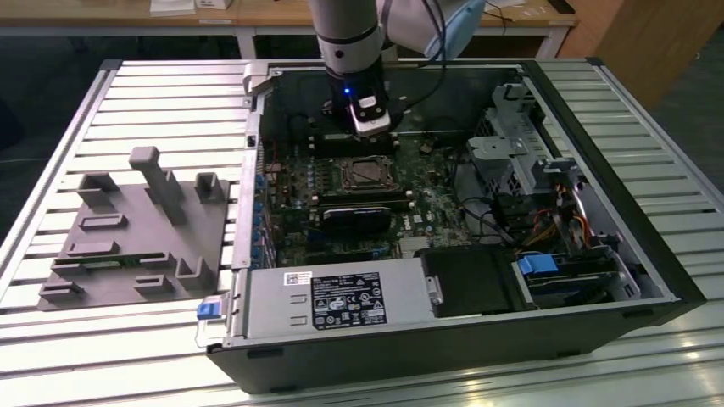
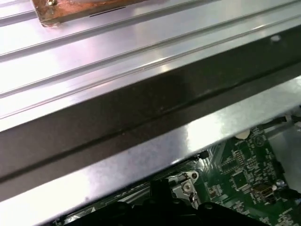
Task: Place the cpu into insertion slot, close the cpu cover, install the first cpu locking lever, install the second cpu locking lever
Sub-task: 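Install the first cpu locking lever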
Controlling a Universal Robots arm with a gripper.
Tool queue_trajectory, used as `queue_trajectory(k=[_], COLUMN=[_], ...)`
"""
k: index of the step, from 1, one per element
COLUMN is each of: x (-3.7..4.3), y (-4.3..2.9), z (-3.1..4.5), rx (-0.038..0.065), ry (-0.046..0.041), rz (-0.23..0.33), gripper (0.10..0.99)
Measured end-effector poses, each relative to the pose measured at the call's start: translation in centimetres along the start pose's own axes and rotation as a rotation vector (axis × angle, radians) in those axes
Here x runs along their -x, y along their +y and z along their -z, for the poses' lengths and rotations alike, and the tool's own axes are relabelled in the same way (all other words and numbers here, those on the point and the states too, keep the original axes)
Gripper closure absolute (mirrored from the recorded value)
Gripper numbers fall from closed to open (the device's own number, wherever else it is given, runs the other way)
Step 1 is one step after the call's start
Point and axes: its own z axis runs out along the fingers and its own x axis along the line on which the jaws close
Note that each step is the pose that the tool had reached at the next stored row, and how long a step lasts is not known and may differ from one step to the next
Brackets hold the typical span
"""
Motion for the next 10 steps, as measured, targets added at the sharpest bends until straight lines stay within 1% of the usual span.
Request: queue_trajectory(k=[3,4,5,7,10], x=[0.31,0.41,0.50,0.62,0.81], y=[0.13,0.17,0.19,0.17,0.01], z=[-0.08,-0.11,-0.14,-0.15,-0.17], rx=[-0.021,-0.028,-0.032,-0.036,-0.039], ry=[0.0359,0.0465,0.0536,0.0598,0.0640], rz=[-0.002,-0.003,-0.003,-0.004,-0.004], gripper=[0.984,0.984,0.984,0.984,0.984])
